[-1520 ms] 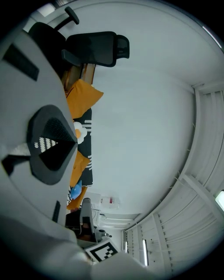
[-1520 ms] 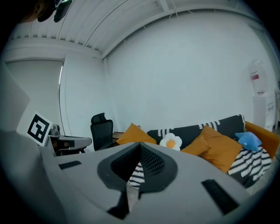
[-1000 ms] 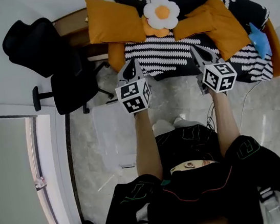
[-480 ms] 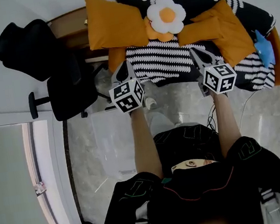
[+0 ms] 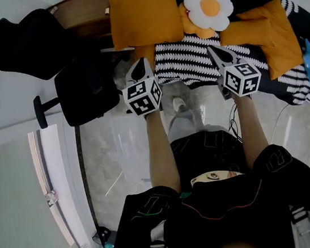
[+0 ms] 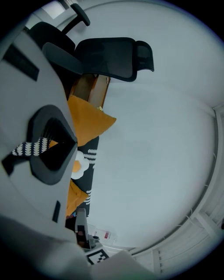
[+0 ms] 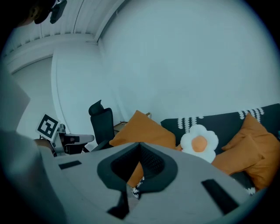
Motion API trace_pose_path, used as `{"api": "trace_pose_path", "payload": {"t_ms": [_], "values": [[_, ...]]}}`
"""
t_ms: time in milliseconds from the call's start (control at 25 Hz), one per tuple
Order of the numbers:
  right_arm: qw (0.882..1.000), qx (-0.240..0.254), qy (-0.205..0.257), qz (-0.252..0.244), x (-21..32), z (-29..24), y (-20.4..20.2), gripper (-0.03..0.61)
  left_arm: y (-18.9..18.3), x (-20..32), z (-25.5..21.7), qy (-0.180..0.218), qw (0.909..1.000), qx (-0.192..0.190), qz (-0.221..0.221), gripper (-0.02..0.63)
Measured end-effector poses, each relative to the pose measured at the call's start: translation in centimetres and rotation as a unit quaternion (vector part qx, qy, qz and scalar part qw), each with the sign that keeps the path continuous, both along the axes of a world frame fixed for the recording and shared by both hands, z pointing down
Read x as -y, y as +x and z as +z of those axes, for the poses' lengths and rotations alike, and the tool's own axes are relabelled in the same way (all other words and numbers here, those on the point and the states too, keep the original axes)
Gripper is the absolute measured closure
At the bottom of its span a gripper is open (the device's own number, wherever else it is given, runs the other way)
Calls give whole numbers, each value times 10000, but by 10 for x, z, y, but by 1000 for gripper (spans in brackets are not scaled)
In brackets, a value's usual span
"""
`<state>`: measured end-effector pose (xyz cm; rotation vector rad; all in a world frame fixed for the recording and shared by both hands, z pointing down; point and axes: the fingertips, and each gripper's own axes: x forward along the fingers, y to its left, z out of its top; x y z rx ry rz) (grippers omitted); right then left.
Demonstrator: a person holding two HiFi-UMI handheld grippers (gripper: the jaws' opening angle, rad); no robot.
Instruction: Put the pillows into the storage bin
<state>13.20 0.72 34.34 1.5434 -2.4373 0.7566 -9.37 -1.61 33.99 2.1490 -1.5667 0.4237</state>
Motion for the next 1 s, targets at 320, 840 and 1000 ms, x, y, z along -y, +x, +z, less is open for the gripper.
{"api": "trace_pose_path", "payload": {"t_ms": [320, 840, 1000], "values": [[9994, -22, -259, -222, 60, 19, -53, 581, -45, 54, 18, -215, 9996, -172, -59, 588], [9958, 181, -902, 18, 126, 85, -27, 581, -32, 121, 37, -480, 9983, 320, 53, 552], [9933, 385, -1078, 178, 166, 115, -11, 581, -27, 156, 42, -586, 9957, 720, 77, 534]]}}
